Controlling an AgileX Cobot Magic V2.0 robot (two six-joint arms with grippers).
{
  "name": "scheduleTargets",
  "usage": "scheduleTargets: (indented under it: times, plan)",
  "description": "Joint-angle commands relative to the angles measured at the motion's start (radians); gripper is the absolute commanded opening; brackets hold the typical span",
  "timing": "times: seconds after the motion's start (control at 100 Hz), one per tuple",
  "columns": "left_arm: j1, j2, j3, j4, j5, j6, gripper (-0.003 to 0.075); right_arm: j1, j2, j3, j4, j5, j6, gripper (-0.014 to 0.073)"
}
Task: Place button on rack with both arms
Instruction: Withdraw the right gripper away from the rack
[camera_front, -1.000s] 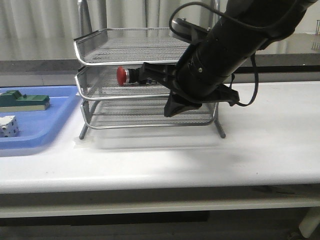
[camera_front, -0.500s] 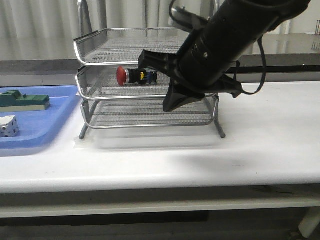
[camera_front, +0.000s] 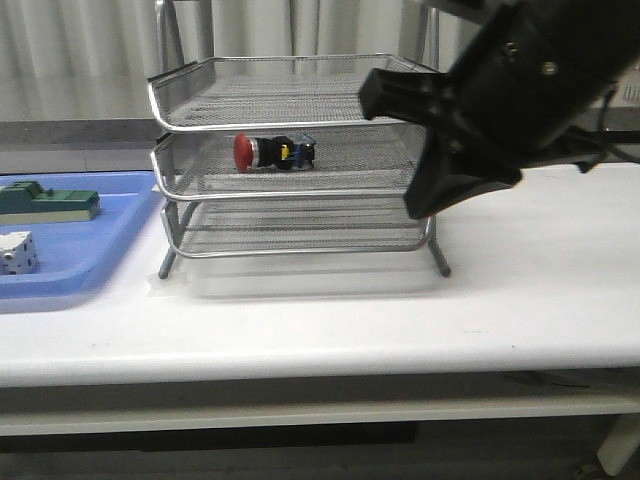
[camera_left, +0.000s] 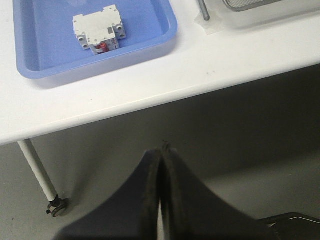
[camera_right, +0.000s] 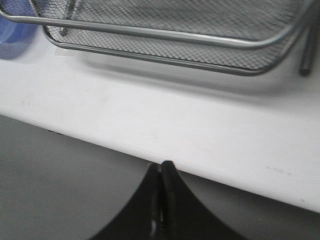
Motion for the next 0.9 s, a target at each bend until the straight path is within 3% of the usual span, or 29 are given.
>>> scheduleTargets:
  times: [0.0, 0.33, 0.66, 0.89]
  plan:
    - [0.001, 0.003, -0.026, -0.011, -0.056, -0.011, -0.0021, -0.045, -0.097, 0.029, -0.018, -0.05, -0.016, -0.0061]
    - [0.001, 0.003, -0.026, -0.011, -0.056, -0.011, -0.0021, -0.176, -0.382, 0.218, -0.081, -0.025, -0.016, -0.0061]
    - [0.001, 0.003, -0.026, -0.011, -0.056, -0.011, -0.0021, -0.19, -0.686, 0.359, -0.135, -0.009, -0.016, -0.0061]
    - [0.001, 0.003, -0.026, -0.011, -0.056, -0.011, -0.0021, -0.19, -0.846, 0.37, -0.171, 0.121, -0.016, -0.0061]
